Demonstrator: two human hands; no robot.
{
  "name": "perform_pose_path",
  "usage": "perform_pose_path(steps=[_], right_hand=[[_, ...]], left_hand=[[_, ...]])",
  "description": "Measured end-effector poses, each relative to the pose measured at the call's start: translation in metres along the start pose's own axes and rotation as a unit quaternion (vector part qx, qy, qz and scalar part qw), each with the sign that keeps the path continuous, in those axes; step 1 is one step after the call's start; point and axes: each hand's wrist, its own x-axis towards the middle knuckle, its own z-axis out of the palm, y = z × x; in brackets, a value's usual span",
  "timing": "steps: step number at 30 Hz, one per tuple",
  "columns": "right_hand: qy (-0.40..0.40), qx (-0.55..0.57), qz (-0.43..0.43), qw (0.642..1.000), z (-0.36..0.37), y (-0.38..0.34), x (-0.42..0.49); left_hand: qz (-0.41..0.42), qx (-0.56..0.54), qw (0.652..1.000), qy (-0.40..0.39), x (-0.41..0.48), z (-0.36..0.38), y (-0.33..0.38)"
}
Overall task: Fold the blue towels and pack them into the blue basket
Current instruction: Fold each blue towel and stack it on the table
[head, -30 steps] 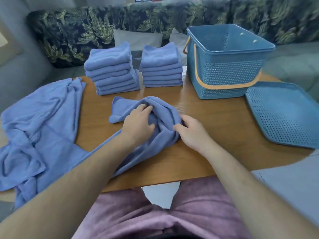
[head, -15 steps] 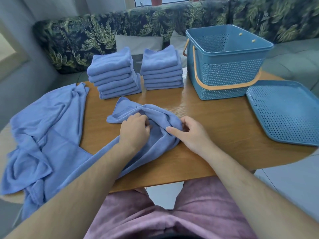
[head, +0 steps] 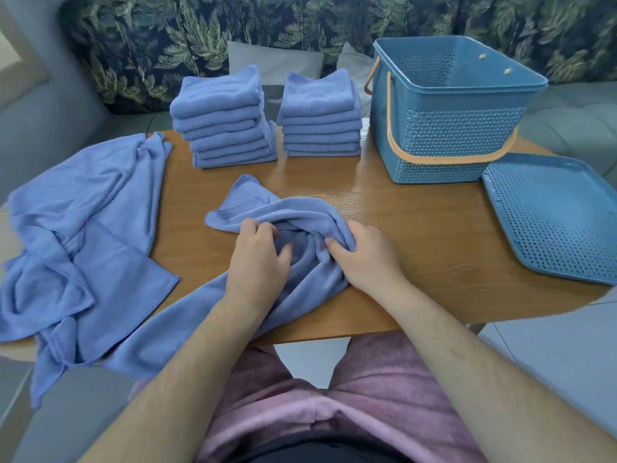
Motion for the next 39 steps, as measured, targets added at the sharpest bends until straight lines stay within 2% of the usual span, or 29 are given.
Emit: perform_pose_path(steps=[4, 9, 13, 18, 23, 28, 33, 36, 39], right_hand=[[-0.001, -0.011, 0.0, 1.0, 0.001, 0.002, 0.001], [0.003, -0.015, -0.007, 1.0, -0.001, 0.001, -0.001], [0.0, 0.001, -0.005, 1.0, -0.001, 0.001, -0.001], [-0.009, 0.069, 0.039, 0.997, -0.006, -0.003, -0.004], [0.007, 0.138, 0.052, 0.989, -0.011, -0.007, -0.006], [0.018, 0.17, 0.058, 0.984, -0.013, -0.007, -0.007], [0.017, 0.167, 0.056, 0.984, -0.013, -0.007, -0.007], [0.008, 0.182, 0.057, 0.982, -0.014, -0.008, -0.008], [0.006, 0.246, 0.06, 0.967, -0.015, -0.009, -0.008]], left_hand=[[-0.048, 0.045, 0.998, 0.007, -0.004, 0.002, -0.004], [-0.079, 0.028, 0.996, -0.006, 0.001, 0.0, -0.015], [-0.055, -0.025, 0.998, 0.003, 0.002, -0.003, -0.015], [-0.037, -0.072, 0.996, 0.032, -0.003, -0.006, -0.009], [-0.061, -0.186, 0.98, 0.019, -0.006, -0.01, -0.009], [-0.071, -0.243, 0.967, 0.018, -0.005, -0.015, -0.008], [-0.045, -0.238, 0.97, 0.012, -0.004, -0.014, -0.009], [-0.023, -0.2, 0.978, 0.053, -0.005, -0.012, -0.008], [-0.01, -0.177, 0.981, 0.08, -0.006, -0.013, -0.008]])
